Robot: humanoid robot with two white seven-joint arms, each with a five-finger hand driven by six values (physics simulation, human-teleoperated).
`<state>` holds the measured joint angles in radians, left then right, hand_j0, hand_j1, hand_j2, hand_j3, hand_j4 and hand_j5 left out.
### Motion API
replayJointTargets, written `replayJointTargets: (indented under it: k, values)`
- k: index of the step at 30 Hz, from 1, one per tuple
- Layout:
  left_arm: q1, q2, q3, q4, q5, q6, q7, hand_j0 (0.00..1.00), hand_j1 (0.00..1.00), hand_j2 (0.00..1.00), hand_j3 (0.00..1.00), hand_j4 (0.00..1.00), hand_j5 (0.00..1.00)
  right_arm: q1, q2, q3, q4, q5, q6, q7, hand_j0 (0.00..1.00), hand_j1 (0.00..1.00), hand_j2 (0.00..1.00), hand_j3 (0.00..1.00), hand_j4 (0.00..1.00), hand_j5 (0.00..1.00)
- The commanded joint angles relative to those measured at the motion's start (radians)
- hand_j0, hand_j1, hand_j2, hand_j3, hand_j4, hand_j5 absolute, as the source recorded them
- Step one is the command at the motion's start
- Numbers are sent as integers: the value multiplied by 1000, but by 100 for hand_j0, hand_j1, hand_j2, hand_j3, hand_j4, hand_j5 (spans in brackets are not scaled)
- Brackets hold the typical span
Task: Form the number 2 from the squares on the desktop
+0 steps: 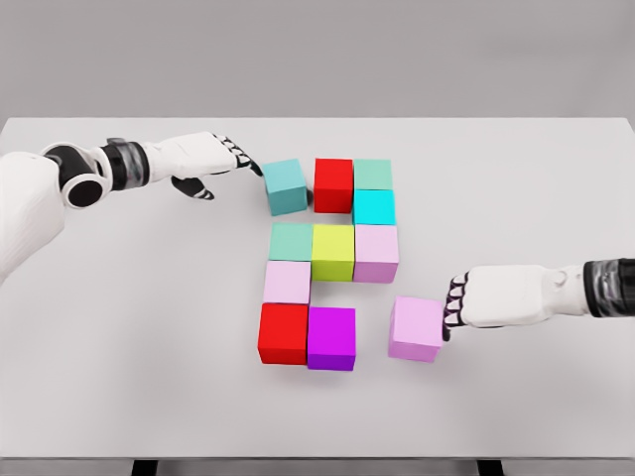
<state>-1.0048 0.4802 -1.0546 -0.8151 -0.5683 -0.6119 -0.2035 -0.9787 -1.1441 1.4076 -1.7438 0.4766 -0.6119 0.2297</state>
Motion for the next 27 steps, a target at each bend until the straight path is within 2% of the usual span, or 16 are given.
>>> replayJointTargets:
  k: [1,10,27]
  values:
    - [0,-2,2,-1,5,1,0,83,83,83,83,83,83,0,6,-1,1,-4,1,0,64,64,64,64,64,64]
    - [-3,-3,4,-6,10,1,1,84,84,84,84,84,84,0,6,-18,56,-3,1,-1,64,64,64,64,64,64]
    - [-2,-5,12,5,10,1,1,84,84,84,84,84,84,3,53,-15,44,-1,1,0,63,63,63,63,63,63]
